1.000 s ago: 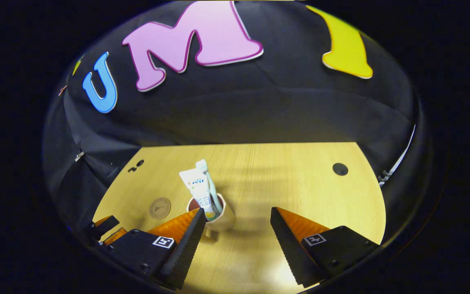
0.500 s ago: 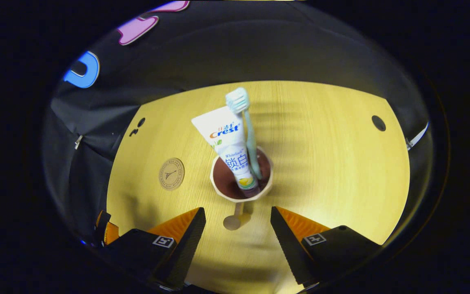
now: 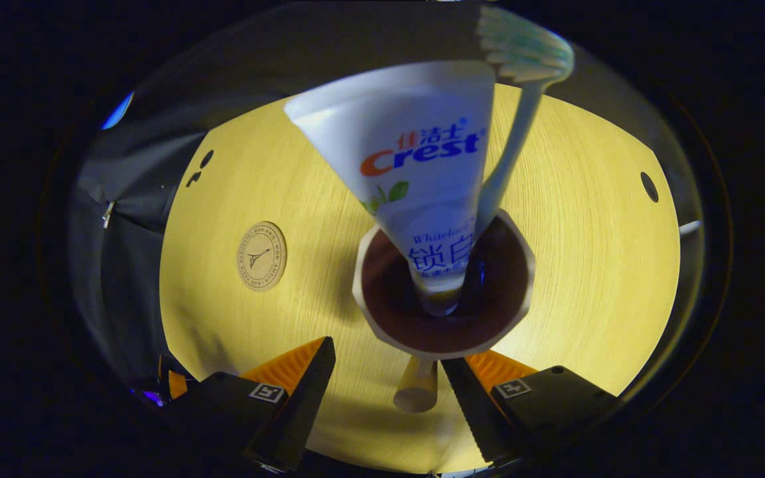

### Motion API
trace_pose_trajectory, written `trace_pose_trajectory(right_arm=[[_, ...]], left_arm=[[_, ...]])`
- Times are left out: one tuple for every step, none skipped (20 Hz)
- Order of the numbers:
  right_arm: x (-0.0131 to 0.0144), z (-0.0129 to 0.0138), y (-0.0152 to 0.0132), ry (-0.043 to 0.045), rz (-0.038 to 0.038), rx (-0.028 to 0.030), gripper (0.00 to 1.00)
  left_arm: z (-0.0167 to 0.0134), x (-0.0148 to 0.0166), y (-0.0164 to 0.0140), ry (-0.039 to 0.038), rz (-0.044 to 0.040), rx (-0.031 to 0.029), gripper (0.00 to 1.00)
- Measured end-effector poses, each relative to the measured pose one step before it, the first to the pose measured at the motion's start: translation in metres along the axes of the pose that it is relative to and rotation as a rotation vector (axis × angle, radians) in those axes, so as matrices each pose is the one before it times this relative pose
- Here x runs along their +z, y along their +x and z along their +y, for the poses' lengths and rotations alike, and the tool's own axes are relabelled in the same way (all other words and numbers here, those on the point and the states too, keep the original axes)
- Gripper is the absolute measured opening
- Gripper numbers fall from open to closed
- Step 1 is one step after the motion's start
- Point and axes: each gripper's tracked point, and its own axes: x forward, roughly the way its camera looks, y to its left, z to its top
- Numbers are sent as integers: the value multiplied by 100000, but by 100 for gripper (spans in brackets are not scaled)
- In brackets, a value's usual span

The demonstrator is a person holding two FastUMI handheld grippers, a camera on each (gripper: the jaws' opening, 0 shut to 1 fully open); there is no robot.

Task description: Put the toothbrush and toothpaste on the desktop into the cup, then pick up the cup and place it on the coaster on the desktop.

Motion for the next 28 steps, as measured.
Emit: trace_pose_trajectory(right_arm=[[-99, 136, 255, 426, 1358, 119, 97], [35, -68, 310, 190, 368, -850, 96], [49, -174, 110, -432, 154, -835, 95], [-76, -97, 247, -468, 481, -839, 93], [-13, -89, 70, 266, 284, -365, 86], [10, 31, 81, 524, 162, -129, 80], [20, 23, 148, -7, -52, -137, 69], [3, -139, -27, -167, 14, -785, 69], [36, 111, -44, -174, -86, 87, 60], [-173, -109, 12, -255, 459, -528, 63], [101, 22, -110, -257, -549, -392, 48], [-20, -62, 81, -1004, -382, -681, 45], [165, -185, -4, -494, -1102, -1033, 45], [-9, 14, -101, -1181, -814, -961, 42], [42, -137, -116, -1578, -685, -1237, 41], [-50, -74, 89, -1446, -514, -1274, 39], [99, -161, -171, -1930, -1126, -1395, 36], [47, -9, 3, -1891, -1255, -511, 34], [-322, -82, -107, -1405, 687, 109, 33], [65, -159, -196, -382, -475, -27, 31], [-17, -12, -19, -1621, -503, 269, 30], [153, -138, -127, -943, -1405, -454, 30], [139, -13, -20, -404, -760, 137, 30], [-94, 219, 3, 172, -348, 355, 30], [134, 105, -24, -58, -1040, 148, 30], [-14, 77, -34, -903, -660, 134, 29], [122, 184, -9, -933, -794, 33, 30], [160, 100, -170, -887, -1045, -72, 30]], left_arm=[[179, -273, -57, -222, 747, 410, 98], [18, -180, 21, -350, 943, 201, 98], [-62, -117, 28, -207, 646, -125, 98], [-174, 52, -68, 31, 260, -357, 98], [-281, -44, 20, 284, 188, -525, 98], [-341, 122, 36, 534, 124, -648, 98], [-233, 105, 115, 648, 73, -420, 98], [-315, 95, 69, 589, 85, -635, 98], [-394, 32, 63, 628, 274, -820, 98], [-322, 15, 61, 595, 312, -517, 98], [-278, -80, 122, 572, 484, -547, 98], [-377, -46, 102, 516, 473, -659, 98], [-340, -166, 37, 424, 607, -614, 98], [-249, -116, 23, 330, 504, -352, 98], [-175, -113, -3, 186, 538, -358, 98], [-303, -127, -75, 106, 511, -522, 98], [-226, -102, -2, 187, 322, -430, 97], [-209, -60, -40, 323, 190, -315, 97], [-132, -138, -75, 329, 139, -182, 98], [-100, -105, -84, 198, 225, -208, 98], [-108, -165, -126, 134, 223, -117, 98], [-23, -128, 16, 43, 331, 73, 98], [54, -260, -117, -89, 404, 146, 98], [-11, -152, -5, -116, 446, 19, 98], [48, -198, -38, -93, 464, 62, 98], [14, -98, 35, -17, 278, 135, 98], [51, -289, -171, 40, 186, 142, 98], [37, -122, -142, 115, 253, 230, 98]])
